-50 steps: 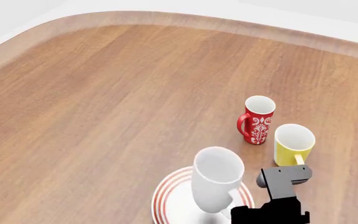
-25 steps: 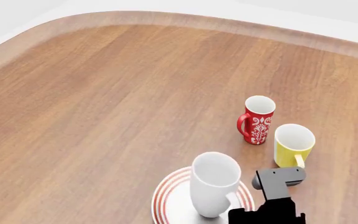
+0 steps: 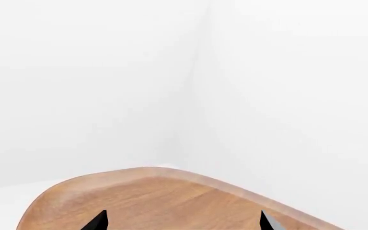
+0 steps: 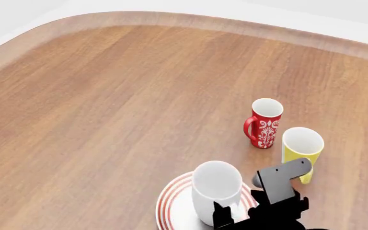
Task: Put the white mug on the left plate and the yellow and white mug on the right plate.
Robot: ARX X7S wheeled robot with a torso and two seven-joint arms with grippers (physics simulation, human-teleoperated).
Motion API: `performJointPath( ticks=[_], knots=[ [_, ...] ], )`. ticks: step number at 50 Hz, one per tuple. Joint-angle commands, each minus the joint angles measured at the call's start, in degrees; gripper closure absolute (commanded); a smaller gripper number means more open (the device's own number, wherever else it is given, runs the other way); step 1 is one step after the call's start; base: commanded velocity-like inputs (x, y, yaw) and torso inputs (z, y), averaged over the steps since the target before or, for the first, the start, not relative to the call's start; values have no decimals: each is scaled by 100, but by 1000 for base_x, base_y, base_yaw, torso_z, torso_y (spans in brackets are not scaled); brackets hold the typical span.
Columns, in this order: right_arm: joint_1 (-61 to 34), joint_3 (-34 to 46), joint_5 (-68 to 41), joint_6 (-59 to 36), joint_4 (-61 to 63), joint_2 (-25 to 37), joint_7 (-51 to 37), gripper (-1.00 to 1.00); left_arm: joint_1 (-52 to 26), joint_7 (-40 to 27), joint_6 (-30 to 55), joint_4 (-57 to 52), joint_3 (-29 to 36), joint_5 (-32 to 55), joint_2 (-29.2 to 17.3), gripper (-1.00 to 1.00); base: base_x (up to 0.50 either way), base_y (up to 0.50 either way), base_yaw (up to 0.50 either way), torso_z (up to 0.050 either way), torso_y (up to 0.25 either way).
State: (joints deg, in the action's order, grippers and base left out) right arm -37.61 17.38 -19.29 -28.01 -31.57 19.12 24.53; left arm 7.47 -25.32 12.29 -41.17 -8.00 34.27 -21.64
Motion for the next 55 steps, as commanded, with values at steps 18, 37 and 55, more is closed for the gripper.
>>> performJointPath(
  ticks=[18, 37, 55],
  knots=[
    [2057, -627, 13, 1113, 3858, 775, -917, -100, -38, -24, -36, 32, 94, -46, -26, -100, 0, 0, 0, 0, 0],
    [2402, -1328, 303, 1620, 5068, 772, -1902, -100, -127, 5, -90, 145, 146, -59, -45, -100, 0, 0, 0, 0, 0],
    [1431, -1755, 129, -275, 4441, 470, -3128, -100, -39, 21, -169, 111, 129, -31, -76, -100, 0, 0, 0, 0, 0]
  ],
)
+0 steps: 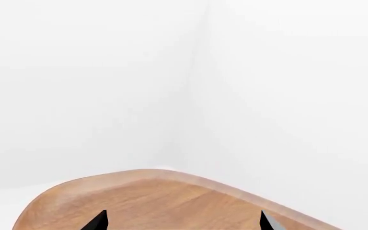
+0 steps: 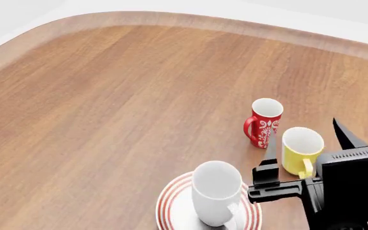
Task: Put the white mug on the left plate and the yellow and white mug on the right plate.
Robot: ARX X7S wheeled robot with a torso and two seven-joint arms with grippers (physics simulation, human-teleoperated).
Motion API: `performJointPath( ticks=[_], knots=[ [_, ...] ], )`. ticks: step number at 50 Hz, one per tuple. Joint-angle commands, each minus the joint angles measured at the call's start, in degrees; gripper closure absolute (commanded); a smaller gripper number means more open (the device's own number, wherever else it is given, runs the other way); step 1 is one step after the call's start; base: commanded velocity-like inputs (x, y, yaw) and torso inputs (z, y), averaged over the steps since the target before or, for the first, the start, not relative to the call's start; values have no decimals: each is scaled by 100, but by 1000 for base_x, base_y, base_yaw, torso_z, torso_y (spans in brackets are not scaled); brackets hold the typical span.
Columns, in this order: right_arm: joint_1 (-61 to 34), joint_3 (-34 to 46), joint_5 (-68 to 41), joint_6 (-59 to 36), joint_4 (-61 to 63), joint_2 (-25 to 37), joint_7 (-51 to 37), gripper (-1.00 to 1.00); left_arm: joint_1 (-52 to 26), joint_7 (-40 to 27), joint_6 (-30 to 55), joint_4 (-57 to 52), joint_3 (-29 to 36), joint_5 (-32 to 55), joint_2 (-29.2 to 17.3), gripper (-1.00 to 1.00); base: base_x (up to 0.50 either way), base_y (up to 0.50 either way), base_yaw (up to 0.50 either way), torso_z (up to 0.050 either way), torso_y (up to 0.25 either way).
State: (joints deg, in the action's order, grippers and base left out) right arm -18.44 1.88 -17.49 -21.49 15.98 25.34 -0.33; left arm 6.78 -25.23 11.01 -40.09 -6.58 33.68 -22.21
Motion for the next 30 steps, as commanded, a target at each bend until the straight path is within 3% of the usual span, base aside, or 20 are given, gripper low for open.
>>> performJointPath(
  ticks=[1, 20, 30],
  knots=[
    [-537, -270, -117, -967, -397, -201, -668, -100, 36, 10, -44, -6, -18, 33, -22, -100, 0, 0, 0, 0, 0],
    [-1024, -210, -408, -1974, -1306, -213, -641, -100, 58, -61, -17, -81, 0, 62, -55, -100, 0, 0, 0, 0, 0],
    [-1072, -329, -525, -1900, -1432, -221, -568, -100, 25, -87, -5, -52, 56, 38, -50, -100, 0, 0, 0, 0, 0]
  ],
)
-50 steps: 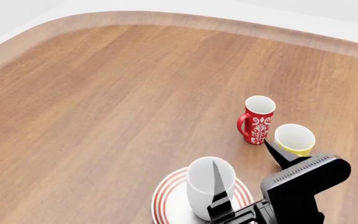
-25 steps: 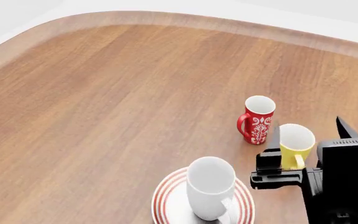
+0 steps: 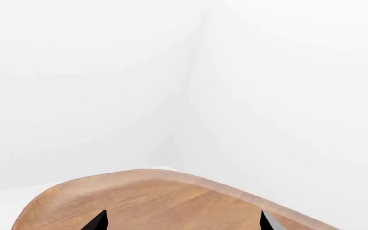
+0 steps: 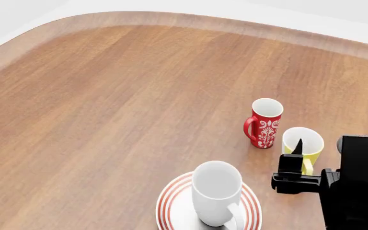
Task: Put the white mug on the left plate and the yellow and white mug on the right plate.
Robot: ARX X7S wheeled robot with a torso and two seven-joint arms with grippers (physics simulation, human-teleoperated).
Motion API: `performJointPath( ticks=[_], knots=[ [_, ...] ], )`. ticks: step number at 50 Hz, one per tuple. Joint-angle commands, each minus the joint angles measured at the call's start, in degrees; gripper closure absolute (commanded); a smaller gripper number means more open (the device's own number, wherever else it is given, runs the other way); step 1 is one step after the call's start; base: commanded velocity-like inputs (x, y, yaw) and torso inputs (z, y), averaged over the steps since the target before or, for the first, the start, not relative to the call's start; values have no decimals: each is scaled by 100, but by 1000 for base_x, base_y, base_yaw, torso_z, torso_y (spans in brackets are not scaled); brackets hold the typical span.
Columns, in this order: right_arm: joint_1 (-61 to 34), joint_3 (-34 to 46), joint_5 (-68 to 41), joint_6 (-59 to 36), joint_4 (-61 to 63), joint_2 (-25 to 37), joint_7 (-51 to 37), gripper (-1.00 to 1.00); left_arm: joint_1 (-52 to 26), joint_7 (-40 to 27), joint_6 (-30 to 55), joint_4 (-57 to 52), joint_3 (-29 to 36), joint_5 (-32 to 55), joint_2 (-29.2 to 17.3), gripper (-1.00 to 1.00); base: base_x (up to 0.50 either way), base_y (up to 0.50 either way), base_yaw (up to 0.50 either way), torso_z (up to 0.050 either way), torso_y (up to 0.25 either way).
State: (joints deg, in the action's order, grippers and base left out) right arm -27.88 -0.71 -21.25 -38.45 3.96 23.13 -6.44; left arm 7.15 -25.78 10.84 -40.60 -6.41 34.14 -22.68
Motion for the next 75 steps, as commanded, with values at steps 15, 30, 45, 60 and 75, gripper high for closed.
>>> performJointPath(
  ticks=[15, 30, 45, 60, 75],
  knots=[
    [-128, -61, -165, -198, -231, 9, 31, -100, -10, -51, -5, 4, 53, 1, -22, -100, 0, 0, 0, 0, 0],
    [-2905, 588, 479, 1788, -5366, -499, 1253, -100, -153, 26, -28, 136, -40, 205, -112, -100, 0, 0, 0, 0, 0],
    [-4102, 554, 809, 2922, -7880, -657, 1440, -100, -5, 130, -256, 78, 35, -5, -93, -100, 0, 0, 0, 1, -113],
    [-4169, 270, 1193, 2836, -7888, -738, 1457, -100, 78, 85, -271, -10, 40, -6, -110, -100, 0, 0, 0, 1, -163],
    [-4393, 167, 1400, 2802, -7480, -715, 1375, -100, -7, -1, -220, 4, 37, -14, -146, -100, 0, 0, 0, 0, 0]
  ],
)
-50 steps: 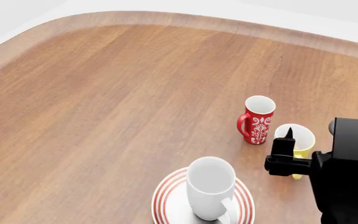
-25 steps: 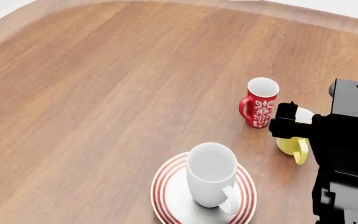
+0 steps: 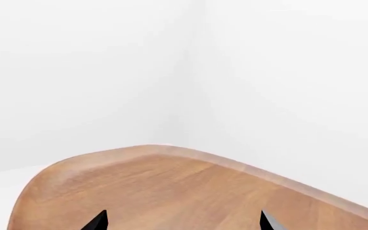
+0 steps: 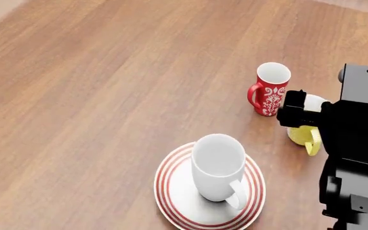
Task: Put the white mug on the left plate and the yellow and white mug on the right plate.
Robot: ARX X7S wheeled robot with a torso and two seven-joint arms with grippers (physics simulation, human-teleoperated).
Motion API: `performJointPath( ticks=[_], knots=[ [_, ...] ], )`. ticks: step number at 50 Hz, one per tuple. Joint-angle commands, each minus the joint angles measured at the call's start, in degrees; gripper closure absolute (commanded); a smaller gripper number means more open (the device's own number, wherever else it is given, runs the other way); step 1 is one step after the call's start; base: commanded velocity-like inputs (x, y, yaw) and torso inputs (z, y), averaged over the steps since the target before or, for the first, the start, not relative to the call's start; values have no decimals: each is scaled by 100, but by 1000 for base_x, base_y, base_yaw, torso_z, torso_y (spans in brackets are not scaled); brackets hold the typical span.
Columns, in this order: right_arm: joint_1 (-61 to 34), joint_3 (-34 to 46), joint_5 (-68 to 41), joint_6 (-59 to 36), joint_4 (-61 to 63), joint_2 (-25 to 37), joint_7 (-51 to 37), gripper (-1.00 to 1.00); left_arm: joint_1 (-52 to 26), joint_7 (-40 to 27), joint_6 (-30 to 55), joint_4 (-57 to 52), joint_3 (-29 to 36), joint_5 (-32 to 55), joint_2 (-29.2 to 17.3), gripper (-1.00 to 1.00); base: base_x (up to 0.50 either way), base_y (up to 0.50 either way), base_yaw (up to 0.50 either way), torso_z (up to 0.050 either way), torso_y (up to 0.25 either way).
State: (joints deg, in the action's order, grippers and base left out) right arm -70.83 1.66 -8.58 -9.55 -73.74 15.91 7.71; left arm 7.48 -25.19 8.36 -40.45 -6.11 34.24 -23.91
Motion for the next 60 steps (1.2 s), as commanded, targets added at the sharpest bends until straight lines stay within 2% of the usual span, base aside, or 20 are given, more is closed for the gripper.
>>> performJointPath(
  ticks=[1, 8, 21, 29, 36, 47, 60],
  knots=[
    [-32, -75, 121, -195, 473, 16, -52, -100, -31, -48, 0, -2, 23, -76, -16, -100, 0, 0, 0, 0, 0],
    [322, -98, 63, -830, 1501, 75, -143, -100, 14, 26, -141, 49, 26, -87, 25, -100, 0, 0, 0, 2, -164],
    [462, -127, 33, -1122, 1961, 127, -248, -100, 36, -9, -141, 28, 70, -161, 8, -100, 0, 0, 0, 2, -106],
    [434, -106, 46, -1059, 1884, 128, -246, -100, 11, -9, -124, 46, 51, -80, -23, -100, 0, 0, 0, 4, -247],
    [509, -113, 23, -1192, 2109, 138, -265, -100, -17, -40, -146, 85, 92, -180, -1, -100, 0, 0, 0, 1, -1],
    [503, -117, 3, -1079, 1978, 116, -250, -100, 15, -36, -126, 58, 27, 53, -38, -100, 0, 0, 0, 8, -232],
    [806, -106, 37, -968, 2769, 149, -390, -100, 38, -81, -125, 25, 12, 64, -57, -100, 0, 0, 0, 1, -1]
  ],
)
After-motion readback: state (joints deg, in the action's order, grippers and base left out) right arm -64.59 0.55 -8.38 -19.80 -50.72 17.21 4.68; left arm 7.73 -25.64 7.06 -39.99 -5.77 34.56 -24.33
